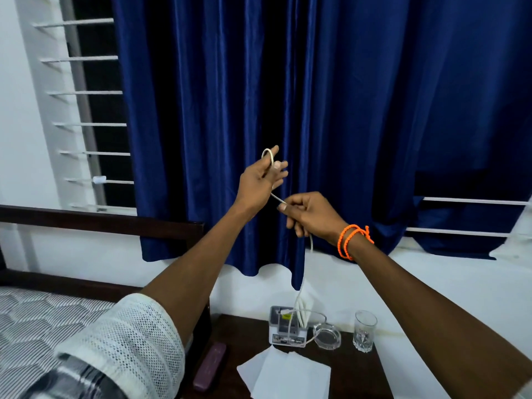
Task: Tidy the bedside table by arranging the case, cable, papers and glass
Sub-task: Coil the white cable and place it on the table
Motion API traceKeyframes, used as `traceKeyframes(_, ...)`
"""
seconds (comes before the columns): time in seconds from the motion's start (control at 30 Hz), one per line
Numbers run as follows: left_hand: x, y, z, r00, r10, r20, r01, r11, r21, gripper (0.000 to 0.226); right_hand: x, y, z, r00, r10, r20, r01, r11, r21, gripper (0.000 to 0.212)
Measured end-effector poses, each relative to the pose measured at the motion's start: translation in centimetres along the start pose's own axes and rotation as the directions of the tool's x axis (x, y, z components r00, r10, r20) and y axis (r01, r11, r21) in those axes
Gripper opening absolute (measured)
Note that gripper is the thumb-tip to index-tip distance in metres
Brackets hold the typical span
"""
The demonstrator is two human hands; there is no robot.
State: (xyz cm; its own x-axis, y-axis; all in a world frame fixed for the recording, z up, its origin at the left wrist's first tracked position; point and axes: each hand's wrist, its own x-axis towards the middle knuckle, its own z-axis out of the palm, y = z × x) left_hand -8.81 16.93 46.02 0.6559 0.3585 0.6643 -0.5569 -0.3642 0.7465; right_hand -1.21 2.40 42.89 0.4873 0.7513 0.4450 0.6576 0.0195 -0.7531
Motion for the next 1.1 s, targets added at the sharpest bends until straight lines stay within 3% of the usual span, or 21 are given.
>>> traceKeyframes(0.3,0.0,-1.6,-0.6,0.987,-0.022,-0.162,0.031,0.998,0.056,0.032,-0.8,0.5,-1.1,0.997,-0.071,0.04,0.077,0.977,-0.199,0.015)
traceKeyframes(0.47,-0.4,-2.7,-1.3,0.996,-0.067,0.051,0.051,0.965,0.256,0.027,-0.3,-0.9,-2.8,0.98,-0.196,-0.029,0.179,0.939,-0.294,0.012)
traceKeyframes(0.6,-1.4,-3.0,-0.7,0.941,-0.24,0.237,0.217,0.969,0.119,0.027,0.5,-2.2,-4.3,0.954,-0.287,-0.09,0.242,0.911,-0.334,0.01)
traceKeyframes(0.77,-1.9,-2.3,-0.4,0.88,-0.338,0.335,0.362,0.932,-0.013,0.044,1.5,-2.3,-5.1,0.954,-0.275,-0.118,0.243,0.942,-0.23,0.014)
traceKeyframes(0.9,-1.9,-1.4,-0.4,0.828,-0.338,0.447,0.406,0.912,-0.063,0.041,2.2,-1.5,-5.9,0.953,-0.243,-0.181,0.229,0.969,-0.092,0.02)
traceKeyframes(1.1,-1.5,0.2,-0.2,0.837,-0.272,0.476,0.451,0.835,-0.316,0.031,2.7,-0.1,-4.8,0.961,-0.16,-0.225,0.197,0.968,0.153,0.015)
